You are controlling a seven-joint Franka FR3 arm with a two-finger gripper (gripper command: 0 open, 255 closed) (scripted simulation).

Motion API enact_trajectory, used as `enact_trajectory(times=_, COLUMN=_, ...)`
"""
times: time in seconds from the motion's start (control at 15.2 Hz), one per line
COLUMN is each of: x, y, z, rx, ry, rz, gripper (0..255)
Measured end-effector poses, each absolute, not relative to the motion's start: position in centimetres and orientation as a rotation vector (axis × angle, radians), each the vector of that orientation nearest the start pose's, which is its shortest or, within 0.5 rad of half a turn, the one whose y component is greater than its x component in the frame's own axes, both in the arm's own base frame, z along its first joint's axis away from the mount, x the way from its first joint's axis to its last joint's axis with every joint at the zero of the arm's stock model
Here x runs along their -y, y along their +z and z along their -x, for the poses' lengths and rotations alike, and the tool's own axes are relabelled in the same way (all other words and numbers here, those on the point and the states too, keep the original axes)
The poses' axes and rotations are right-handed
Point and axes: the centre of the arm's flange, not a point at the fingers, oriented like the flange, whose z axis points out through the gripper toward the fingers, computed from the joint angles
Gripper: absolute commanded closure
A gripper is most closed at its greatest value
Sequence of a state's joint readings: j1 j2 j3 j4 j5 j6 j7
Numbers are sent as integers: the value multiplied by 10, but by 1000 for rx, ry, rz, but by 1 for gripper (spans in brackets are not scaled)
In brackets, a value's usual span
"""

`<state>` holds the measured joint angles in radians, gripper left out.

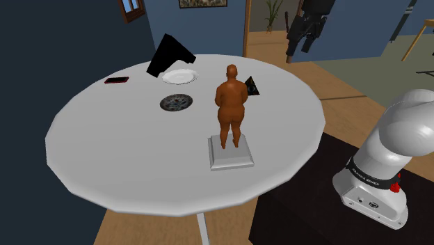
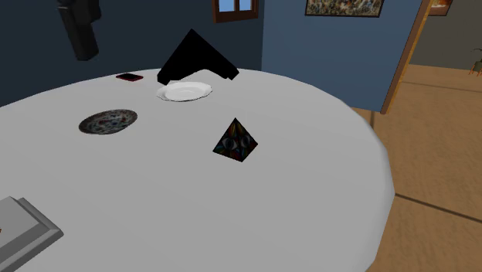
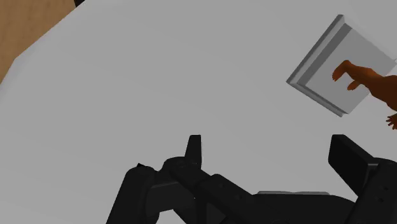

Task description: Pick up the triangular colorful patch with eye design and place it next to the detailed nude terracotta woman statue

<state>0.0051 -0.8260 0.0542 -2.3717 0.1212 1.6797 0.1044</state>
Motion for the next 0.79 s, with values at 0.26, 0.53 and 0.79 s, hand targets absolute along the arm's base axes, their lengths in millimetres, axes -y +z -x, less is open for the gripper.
enact_trajectory(times=0.26, x=-33, y=585, z=-322, rx=-158, ry=-234, rz=3050, gripper=0)
enact_trajectory(times=0.53, x=-25, y=550, z=-349, rx=-270, ry=-318, rz=3059, gripper=0)
enact_trajectory(times=0.79, x=-16, y=517, z=-377, rx=-386, ry=-407, rz=3061, gripper=0)
